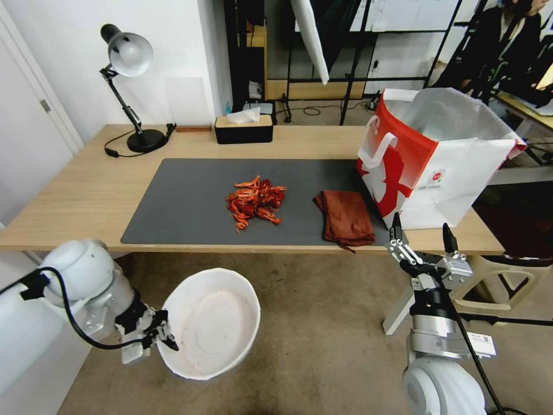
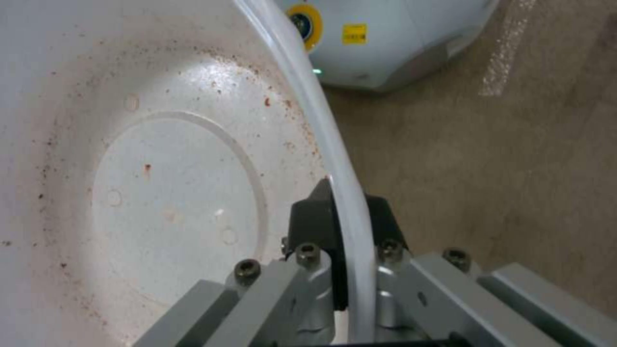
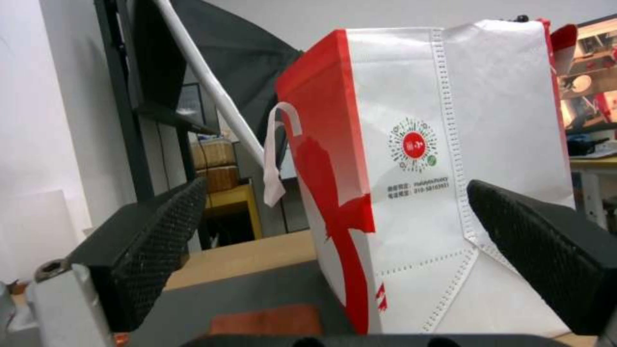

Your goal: Sweep shrimp from table into container with towel, then put container into takeout bag.

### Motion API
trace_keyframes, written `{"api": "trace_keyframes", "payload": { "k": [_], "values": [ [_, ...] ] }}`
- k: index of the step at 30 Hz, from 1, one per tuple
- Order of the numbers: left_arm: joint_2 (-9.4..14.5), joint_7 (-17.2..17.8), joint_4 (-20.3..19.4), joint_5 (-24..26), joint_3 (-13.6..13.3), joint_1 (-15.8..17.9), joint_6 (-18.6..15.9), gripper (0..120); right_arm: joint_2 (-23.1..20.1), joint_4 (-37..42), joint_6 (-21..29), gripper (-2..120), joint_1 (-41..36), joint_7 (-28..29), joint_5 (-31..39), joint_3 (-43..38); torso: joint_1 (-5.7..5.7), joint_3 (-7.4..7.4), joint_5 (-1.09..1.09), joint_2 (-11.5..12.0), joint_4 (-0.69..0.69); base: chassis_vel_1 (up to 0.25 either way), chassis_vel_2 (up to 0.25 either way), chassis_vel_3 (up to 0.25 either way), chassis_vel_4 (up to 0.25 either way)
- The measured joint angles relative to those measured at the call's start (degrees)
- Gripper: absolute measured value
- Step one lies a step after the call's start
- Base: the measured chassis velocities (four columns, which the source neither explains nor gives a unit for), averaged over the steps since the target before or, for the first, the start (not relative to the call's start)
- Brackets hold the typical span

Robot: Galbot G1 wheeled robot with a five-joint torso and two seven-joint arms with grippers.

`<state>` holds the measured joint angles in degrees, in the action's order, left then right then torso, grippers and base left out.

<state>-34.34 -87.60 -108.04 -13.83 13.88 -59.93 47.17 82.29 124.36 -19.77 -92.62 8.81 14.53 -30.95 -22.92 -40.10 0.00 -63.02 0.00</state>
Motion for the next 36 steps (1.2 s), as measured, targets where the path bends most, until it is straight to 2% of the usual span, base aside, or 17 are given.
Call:
{"api": "trace_keyframes", "payload": {
  "k": [1,4,6,8,12,13,18,20,22,24,31,36],
  "values": [
    [0.0,0.0,0.0,0.0,0.0,0.0,0.0,0,0.0,0.0,0.0,100,0.0,0.0,0.0,0.0,0.00,0.00,0.00,0.0,0.00,0.000,0.000,0.000,0.000],
    [-2.3,0.0,1.9,-1.3,-1.5,1.2,0.0,0,0.1,0.2,0.3,100,-0.1,0.1,-0.3,0.0,0.00,0.00,0.00,0.0,0.00,0.000,0.000,0.000,0.000],
    [-2.7,0.0,2.4,-1.6,-1.7,1.5,0.0,0,0.2,0.2,0.3,100,0.0,0.1,-0.3,0.0,0.00,0.00,0.00,0.0,0.00,0.000,0.000,0.000,0.000],
    [-4.2,0.0,4.7,-2.5,-2.7,3.0,0.0,0,0.2,0.3,0.7,100,0.0,0.3,-0.5,0.0,0.00,0.00,0.00,0.0,0.00,0.000,0.000,0.000,0.000],
    [-5.4,0.0,6.7,-3.1,-3.5,4.2,0.0,0,0.3,0.4,1.0,100,0.0,0.5,-0.9,0.1,0.00,0.00,-0.01,0.0,0.00,0.000,0.000,0.000,0.000],
    [-6.5,0.0,8.4,-3.4,-4.3,5.3,0.0,0,0.4,0.4,1.5,100,0.0,0.6,-1.1,0.2,0.00,0.00,0.00,0.0,0.00,0.000,0.000,0.000,0.000],
    [-7.6,0.0,9.7,-4.1,-5.1,6.3,0.0,0,0.5,0.5,1.9,100,0.0,0.7,-1.4,0.4,0.00,0.00,0.00,0.0,0.01,0.000,0.000,0.000,0.000],
    [-9.6,0.0,11.4,-5.3,-6.0,7.8,0.0,0,0.6,0.4,2.3,100,0.0,1.1,-2.1,0.6,0.00,0.00,-0.01,0.0,0.00,0.000,0.000,0.000,0.000],
    [-10.0,0.0,11.9,-5.5,-6.3,8.3,0.0,0,0.6,0.3,2.3,100,-0.1,1.1,-2.3,0.7,0.00,0.00,0.00,0.0,0.00,0.000,0.000,0.000,0.000],
    [-11.9,0.0,14.6,-6.3,-8.5,10.3,0.0,0,0.8,0.2,3.1,100,-0.4,1.7,-3.0,1.1,0.00,0.00,0.01,0.0,0.01,0.000,0.000,0.000,0.000],
    [-14.3,0.0,16.5,-7.5,-11.1,12.2,0.0,0,0.0,0.2,5.1,100,0.2,3.2,-3.5,1.4,0.00,0.00,0.00,0.0,-0.01,0.000,0.000,0.000,0.000],
    [-14.9,0.0,16.9,-7.8,-11.7,12.3,0.0,0,-1.2,0.2,7.2,100,1.7,4.3,-3.0,1.8,0.00,0.00,0.00,0.0,0.01,0.000,0.000,0.000,0.000]
  ]
}}
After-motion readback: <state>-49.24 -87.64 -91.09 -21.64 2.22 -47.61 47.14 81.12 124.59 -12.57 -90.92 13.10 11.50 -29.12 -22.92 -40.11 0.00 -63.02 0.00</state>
